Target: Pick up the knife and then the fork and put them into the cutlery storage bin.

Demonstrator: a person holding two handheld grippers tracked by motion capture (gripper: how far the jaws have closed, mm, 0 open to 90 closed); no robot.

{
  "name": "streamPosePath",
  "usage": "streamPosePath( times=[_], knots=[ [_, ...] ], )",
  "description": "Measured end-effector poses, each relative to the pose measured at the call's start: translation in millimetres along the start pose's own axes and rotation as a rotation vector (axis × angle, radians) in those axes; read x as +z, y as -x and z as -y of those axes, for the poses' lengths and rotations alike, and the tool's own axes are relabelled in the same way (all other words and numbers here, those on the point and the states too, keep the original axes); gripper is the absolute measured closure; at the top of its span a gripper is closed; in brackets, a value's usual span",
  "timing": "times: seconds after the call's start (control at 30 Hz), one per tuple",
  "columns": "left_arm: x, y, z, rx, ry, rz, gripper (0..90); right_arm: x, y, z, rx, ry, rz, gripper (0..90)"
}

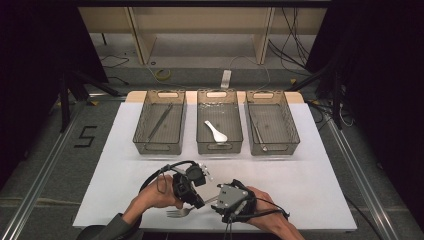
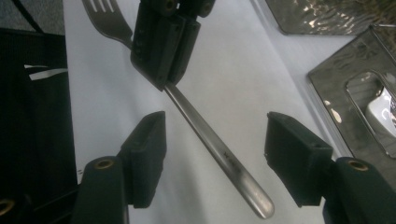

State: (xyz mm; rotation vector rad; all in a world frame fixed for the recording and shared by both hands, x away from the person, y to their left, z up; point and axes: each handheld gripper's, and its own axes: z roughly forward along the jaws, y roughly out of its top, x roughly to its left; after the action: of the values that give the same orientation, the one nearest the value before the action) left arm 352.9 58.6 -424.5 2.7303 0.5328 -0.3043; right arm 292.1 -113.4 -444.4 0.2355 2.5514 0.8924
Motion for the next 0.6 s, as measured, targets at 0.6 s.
streamPosePath(
  times=[0.6],
  knots=[
    [2.3, 7.2, -3.4, 0.028, -0.009, 0.037, 84.3, 12.3, -11.9, 0.4, -0.164, -0.07, -0.016, 65.2]
  ],
)
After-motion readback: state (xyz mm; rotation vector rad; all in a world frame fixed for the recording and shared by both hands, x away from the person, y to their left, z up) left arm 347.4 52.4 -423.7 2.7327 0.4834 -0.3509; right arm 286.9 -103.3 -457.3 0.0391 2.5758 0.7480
